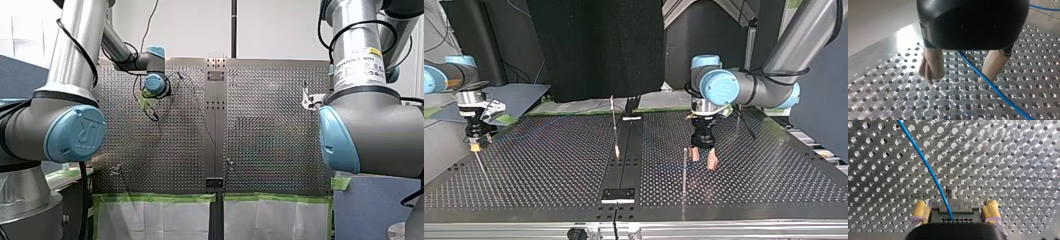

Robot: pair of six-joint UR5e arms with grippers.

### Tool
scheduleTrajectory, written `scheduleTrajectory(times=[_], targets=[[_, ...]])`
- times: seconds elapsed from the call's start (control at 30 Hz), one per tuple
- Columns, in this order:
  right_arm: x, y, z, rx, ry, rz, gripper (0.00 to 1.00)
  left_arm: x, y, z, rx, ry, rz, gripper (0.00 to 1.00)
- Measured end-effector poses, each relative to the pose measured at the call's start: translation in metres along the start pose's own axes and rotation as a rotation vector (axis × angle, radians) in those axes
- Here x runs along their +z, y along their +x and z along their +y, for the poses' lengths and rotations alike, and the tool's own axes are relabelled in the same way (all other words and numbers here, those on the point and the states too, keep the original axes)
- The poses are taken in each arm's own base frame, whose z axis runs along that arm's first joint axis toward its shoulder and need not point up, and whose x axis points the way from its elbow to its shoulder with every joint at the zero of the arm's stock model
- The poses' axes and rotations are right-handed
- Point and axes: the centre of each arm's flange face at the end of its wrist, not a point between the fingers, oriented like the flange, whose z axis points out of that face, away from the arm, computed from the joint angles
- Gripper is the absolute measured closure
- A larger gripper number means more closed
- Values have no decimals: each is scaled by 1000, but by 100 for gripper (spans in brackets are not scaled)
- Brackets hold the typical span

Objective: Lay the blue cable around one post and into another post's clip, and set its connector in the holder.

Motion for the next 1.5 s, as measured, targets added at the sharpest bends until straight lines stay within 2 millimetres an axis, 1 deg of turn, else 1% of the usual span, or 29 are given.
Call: scheduleTrajectory(times=[0.6,0.77,1.07,1.23,1.5], targets=[[-1,-1,0,-5,-11,-10,0,-1,1,-1,-3,2,9,2],[-1,-1,0,-5,-12,-11,0,-5,5,-1,-35,-2,56,2],[-1,-1,0,-5,-12,-11,0,-7,2,0,-117,-13,66,2],[-1,-1,0,-5,-12,-11,0,-5,-3,3,-168,-20,56,2],[-1,-1,0,-5,-12,-12,0,-7,-23,1,-216,-33,7,2]])
